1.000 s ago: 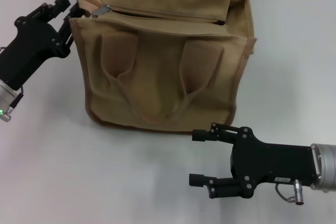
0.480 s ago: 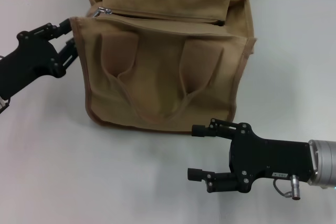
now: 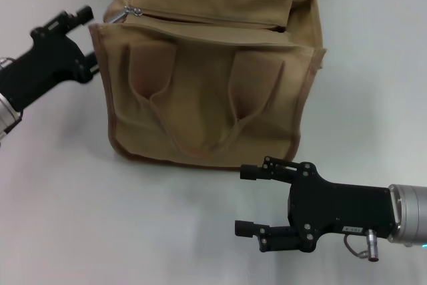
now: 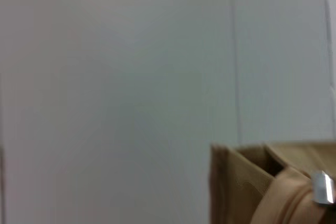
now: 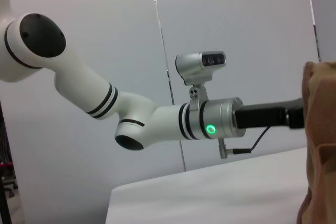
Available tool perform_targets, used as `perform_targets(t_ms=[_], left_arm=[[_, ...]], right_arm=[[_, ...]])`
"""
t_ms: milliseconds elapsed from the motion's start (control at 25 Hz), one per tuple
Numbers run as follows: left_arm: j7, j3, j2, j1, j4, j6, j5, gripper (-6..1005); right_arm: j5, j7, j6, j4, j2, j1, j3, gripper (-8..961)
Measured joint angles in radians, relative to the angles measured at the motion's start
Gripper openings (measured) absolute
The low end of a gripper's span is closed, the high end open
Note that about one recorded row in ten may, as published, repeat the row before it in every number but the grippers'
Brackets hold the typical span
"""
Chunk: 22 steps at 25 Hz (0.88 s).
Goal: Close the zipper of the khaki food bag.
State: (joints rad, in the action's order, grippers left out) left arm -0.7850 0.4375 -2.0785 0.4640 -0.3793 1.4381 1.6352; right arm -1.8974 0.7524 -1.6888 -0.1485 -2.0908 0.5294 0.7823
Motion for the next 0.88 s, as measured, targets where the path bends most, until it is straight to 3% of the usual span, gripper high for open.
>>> perform_targets(t_ms=[120, 520, 720, 880], left_arm=[[0.007, 0.003, 0.000, -0.005, 0.024, 0.014, -0.086, 737], [0.013, 0.009, 0.000, -0.025, 0.054, 0.082, -0.124, 738], [0.103, 0.114, 0.000, -0.041, 0.052, 0.087, -0.121, 737], [0.113, 0.117, 0.000, -0.043, 0.052, 0.075, -0.130, 737]], right_arm=[[0.000, -0.005, 0.000, 0.009, 0.000, 0.000, 0.000, 826], [0.000, -0.006, 0.000, 0.011, 0.000, -0.002, 0.001, 826], [0.000, -0.007, 0.000, 0.011, 0.000, 0.000, 0.005, 827], [0.000, -0.007, 0.000, 0.013, 0.000, 0.000, 0.004, 827]])
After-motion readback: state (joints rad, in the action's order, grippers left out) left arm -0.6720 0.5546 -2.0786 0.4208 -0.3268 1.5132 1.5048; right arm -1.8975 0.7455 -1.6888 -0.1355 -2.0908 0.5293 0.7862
